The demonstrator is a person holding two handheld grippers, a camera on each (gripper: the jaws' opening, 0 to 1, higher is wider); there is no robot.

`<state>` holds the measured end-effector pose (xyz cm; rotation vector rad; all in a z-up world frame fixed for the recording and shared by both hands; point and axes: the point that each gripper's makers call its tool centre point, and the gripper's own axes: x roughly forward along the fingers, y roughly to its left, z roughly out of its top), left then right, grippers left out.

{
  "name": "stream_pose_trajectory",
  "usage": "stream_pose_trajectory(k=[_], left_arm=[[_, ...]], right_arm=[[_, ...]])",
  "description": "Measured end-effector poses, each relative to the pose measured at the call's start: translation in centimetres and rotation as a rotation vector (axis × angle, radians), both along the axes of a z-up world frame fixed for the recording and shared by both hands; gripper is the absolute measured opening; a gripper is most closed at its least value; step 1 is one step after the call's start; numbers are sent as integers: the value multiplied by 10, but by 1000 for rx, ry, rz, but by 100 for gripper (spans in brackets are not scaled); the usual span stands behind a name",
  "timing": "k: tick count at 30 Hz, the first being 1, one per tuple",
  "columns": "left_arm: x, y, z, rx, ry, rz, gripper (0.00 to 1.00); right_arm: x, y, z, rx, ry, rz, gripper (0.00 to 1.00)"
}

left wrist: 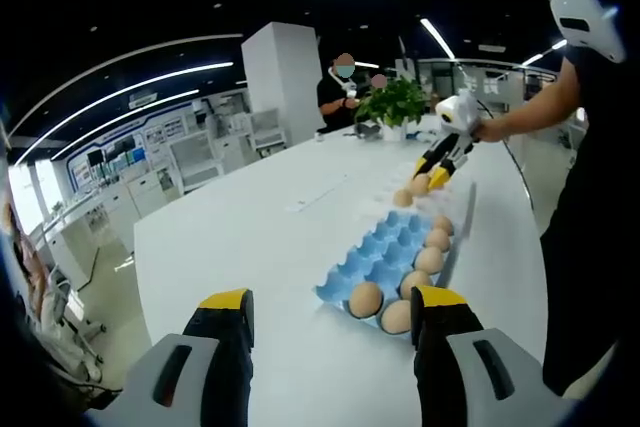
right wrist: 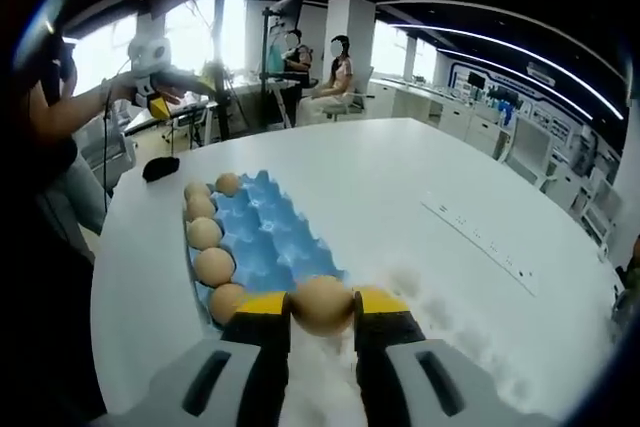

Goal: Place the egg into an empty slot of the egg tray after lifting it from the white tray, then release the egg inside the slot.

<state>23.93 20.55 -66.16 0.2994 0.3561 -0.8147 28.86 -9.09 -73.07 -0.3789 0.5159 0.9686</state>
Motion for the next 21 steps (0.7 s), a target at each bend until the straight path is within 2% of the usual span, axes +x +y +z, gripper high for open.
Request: stream_pose_trajectory(k=[21], left_arm=[[-3,10,-2,3,4,12,64]], right_arm=[[-11,92,-2,50,20,162,24]])
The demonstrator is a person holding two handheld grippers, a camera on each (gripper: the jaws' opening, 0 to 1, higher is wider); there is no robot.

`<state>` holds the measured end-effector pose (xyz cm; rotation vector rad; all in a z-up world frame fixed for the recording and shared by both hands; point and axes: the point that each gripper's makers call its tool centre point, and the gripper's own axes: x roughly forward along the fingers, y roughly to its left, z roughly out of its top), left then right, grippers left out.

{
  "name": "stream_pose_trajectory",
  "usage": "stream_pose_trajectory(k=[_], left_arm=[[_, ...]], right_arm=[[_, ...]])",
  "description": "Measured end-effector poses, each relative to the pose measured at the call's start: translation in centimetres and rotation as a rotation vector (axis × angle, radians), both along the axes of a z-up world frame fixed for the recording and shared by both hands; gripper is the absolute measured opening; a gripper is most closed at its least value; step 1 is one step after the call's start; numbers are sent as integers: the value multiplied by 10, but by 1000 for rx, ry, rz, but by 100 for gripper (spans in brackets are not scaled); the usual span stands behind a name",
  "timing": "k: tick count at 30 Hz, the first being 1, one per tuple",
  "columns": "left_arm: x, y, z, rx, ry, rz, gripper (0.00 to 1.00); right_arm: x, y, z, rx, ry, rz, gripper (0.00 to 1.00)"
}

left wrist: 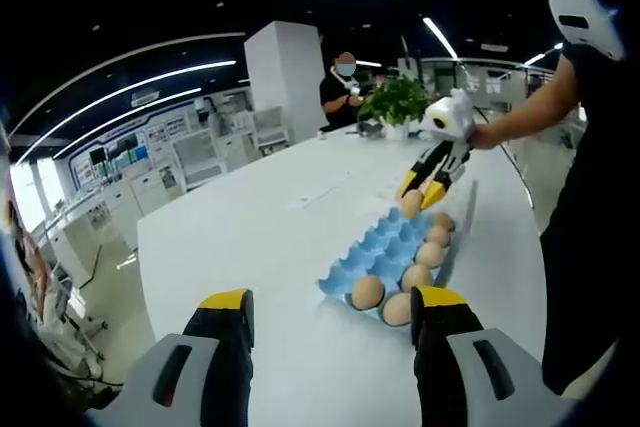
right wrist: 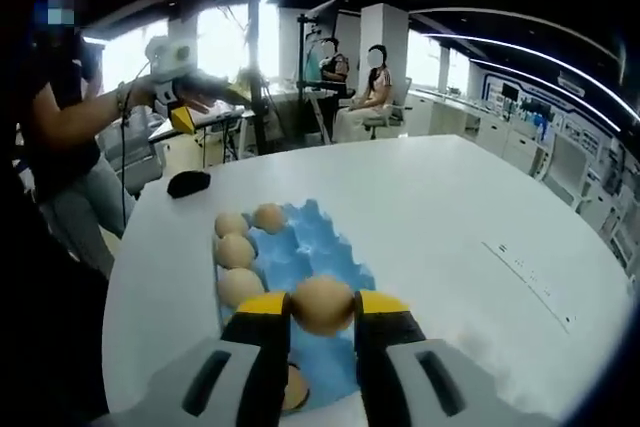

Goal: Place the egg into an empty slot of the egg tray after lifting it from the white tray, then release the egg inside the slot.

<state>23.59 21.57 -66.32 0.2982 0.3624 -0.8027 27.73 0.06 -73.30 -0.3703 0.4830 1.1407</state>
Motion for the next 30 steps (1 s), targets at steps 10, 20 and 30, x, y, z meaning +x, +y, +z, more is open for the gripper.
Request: stream_pose_trajectory(k=[10,20,30], left_arm=[[1,4,0,-2,-1,4,64],[-1,5,0,1,0,7,64],[-2,6,-1,-3,2,12,63]], right_arm=[[1,39,-6,7,14,53,24],[-2,77,-15,6,35,112,24],[-7,94,-21,-5,37,151,24]])
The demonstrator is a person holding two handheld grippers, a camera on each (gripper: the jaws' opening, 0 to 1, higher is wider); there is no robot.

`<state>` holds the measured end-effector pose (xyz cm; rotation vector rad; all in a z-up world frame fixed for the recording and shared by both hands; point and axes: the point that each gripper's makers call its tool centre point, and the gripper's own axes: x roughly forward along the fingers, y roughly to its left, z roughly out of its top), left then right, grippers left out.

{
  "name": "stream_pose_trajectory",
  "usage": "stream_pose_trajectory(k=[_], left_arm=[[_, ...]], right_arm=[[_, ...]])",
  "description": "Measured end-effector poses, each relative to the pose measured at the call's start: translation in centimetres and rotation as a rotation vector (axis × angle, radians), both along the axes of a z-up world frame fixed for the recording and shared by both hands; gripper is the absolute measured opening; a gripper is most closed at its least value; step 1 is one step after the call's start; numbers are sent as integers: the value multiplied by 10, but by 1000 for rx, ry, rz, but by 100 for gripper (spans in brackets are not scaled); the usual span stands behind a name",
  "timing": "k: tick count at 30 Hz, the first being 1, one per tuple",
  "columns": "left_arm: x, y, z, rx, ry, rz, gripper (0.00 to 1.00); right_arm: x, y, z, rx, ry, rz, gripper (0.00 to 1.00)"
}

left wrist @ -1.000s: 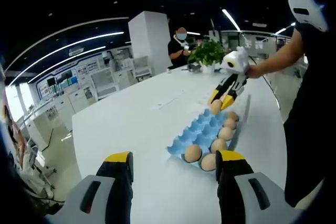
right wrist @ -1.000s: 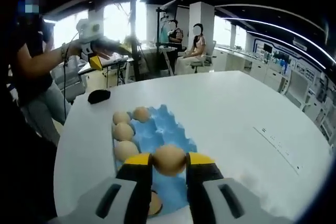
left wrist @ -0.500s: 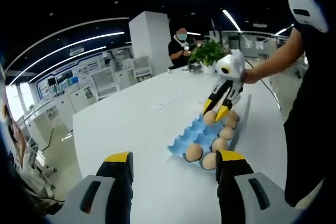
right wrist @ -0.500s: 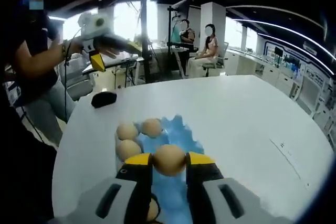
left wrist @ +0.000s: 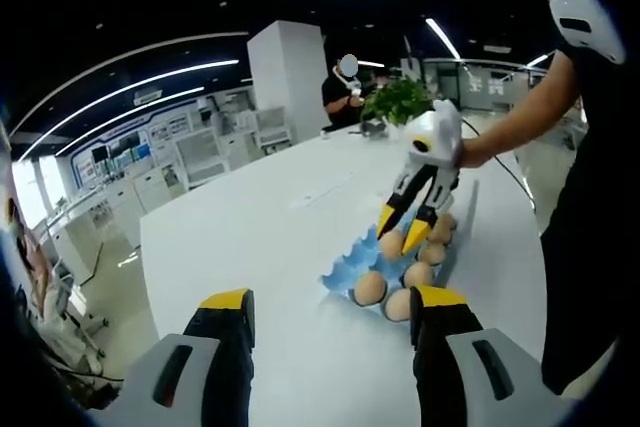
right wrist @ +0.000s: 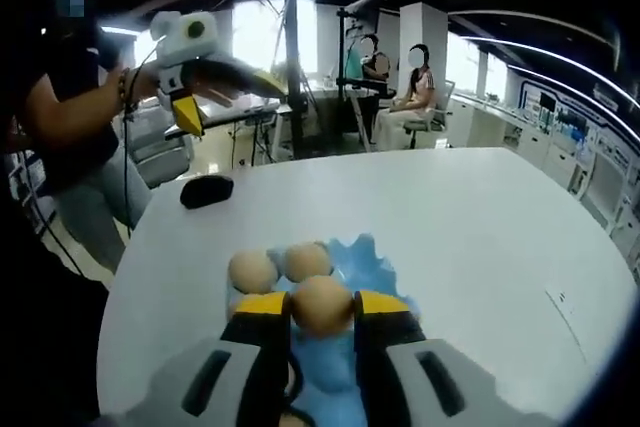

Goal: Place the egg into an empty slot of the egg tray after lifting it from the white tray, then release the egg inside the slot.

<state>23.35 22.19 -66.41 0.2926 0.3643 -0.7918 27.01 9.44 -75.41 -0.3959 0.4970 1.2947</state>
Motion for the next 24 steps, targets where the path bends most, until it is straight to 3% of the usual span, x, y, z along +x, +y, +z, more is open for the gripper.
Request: stream_pose_trajectory(k=[16,24], left_arm=[[0,3,3,0,-7,6,63],[1,2,4,1,-8,1,63]], right_arm=[[1,9,-22,-39,32,7,24],[1,10,-23,-37,23,12,25]])
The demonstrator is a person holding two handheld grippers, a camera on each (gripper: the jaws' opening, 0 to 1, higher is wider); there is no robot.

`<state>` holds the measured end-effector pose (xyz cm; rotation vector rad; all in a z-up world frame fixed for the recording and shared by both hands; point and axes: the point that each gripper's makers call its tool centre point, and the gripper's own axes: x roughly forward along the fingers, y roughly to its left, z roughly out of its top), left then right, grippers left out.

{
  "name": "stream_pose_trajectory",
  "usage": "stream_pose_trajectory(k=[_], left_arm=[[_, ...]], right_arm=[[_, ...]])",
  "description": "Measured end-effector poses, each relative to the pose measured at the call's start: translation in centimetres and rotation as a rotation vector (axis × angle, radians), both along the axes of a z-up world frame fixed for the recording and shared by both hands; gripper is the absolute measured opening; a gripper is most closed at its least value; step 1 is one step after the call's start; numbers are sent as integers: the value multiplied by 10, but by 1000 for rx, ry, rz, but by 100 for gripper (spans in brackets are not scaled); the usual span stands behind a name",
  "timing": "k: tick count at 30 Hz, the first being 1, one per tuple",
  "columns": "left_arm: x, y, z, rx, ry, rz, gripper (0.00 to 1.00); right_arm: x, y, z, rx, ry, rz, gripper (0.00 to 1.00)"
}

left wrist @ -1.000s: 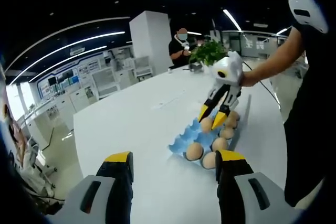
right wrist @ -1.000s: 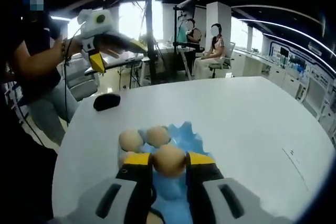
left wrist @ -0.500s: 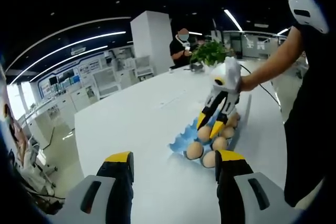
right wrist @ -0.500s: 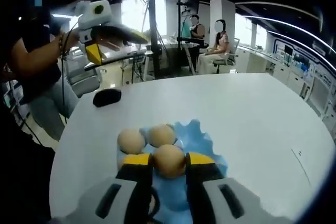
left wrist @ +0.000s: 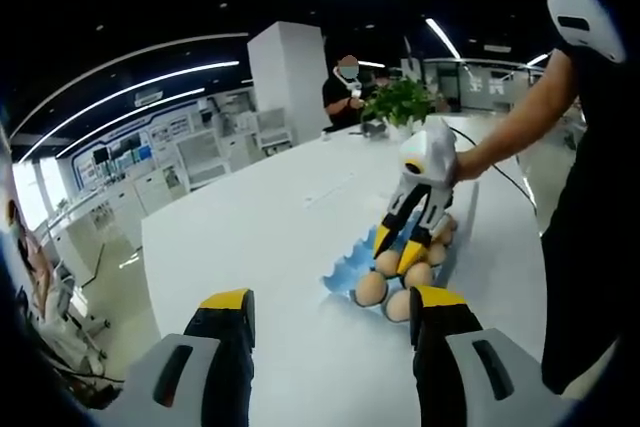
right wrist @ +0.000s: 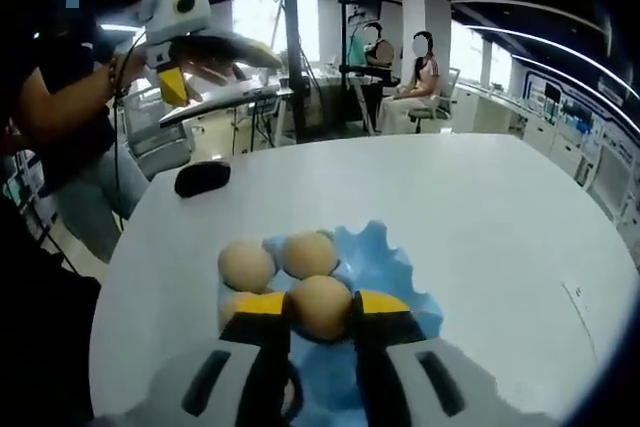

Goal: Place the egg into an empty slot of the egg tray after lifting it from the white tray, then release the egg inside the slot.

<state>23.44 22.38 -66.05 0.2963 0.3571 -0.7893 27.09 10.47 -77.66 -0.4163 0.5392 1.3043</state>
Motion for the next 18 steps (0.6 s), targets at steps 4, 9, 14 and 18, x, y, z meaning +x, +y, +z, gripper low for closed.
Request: stream_pose_trajectory(k=[4,9,14,18], left_arm=[[0,0,0,2,-3,0,63],[0,1,2,3,-6,6,63],[0,2,2,6,-2,8,64],[0,2,3,7,-8,10,63]], right_arm=[[0,0,0,5,-7,7,25],[0,2,-1,9,-20,15,25],[-1,2,-1,3,-33,31,26],[-3,2,-3,1,-31,37,26]])
